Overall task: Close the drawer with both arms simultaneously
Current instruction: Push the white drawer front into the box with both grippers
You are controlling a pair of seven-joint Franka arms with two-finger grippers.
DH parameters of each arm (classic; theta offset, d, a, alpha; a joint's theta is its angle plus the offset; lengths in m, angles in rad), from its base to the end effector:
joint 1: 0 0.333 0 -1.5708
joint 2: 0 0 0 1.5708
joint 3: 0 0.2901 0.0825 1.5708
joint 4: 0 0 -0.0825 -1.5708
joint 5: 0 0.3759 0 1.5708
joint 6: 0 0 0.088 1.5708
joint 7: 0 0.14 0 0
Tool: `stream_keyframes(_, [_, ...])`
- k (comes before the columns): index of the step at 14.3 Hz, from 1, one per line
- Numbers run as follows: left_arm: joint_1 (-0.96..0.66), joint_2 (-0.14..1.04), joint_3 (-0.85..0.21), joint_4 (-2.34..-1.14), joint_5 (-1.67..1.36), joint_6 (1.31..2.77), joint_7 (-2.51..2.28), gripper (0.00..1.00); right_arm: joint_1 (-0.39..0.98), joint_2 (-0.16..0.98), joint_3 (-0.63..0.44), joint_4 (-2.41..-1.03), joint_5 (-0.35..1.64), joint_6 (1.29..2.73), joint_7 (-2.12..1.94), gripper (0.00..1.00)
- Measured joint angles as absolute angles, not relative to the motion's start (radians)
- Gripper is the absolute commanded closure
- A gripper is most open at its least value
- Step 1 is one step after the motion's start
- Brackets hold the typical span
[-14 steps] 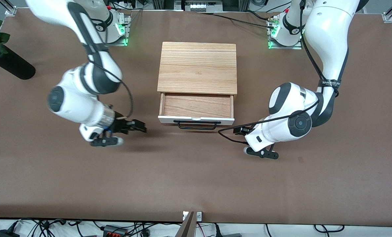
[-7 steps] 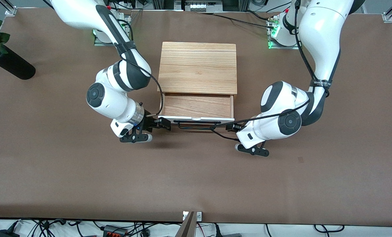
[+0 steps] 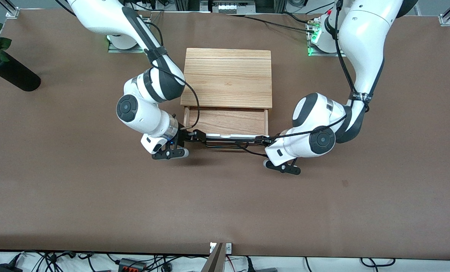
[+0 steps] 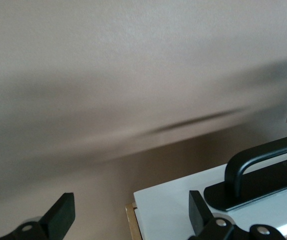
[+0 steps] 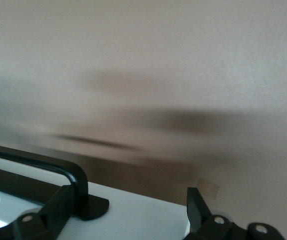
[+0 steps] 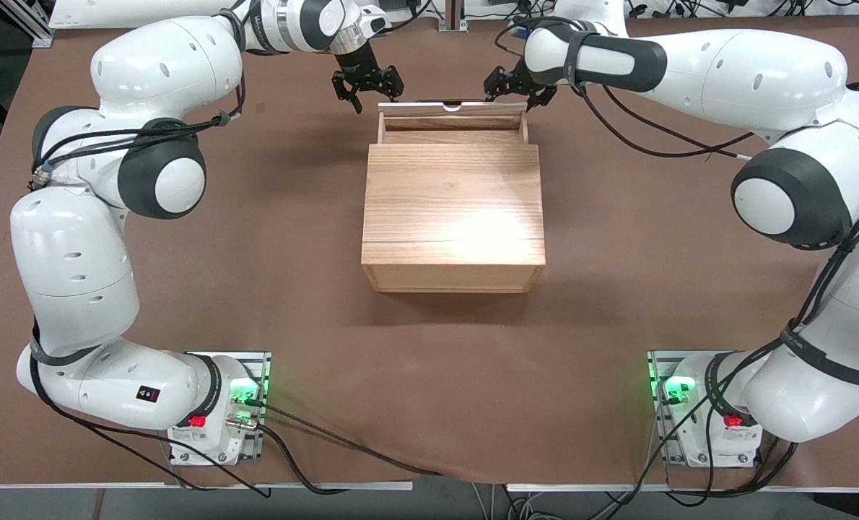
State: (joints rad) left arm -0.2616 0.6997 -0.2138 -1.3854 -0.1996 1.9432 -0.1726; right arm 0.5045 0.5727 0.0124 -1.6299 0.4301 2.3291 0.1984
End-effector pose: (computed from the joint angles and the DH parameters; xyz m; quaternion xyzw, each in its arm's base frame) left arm 0.6128 -0.3123 0.2506 0.9813 -0.0871 -0.1113 0.1310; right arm 0.5881 0.3531 0.2521 -0.9838 -0.0184 0.0009 0.1781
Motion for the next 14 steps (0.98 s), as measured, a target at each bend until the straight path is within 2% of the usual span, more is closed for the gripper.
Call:
stream_keyframes(9, [-0.258,0.576,-0.270,-1.572,-0.200,1.942,-0.173,0.00,0.509,0.570,0.009,-1.633,0.433,2.111,0.198,0.00])
stream_keyframes(14, [-0.258,0.552,-0.289,-1.638,-0.200,1.942,-0.173,0.00,0.526,0.571,0.009,-1.641,0.433,2.063,0.198,0.00])
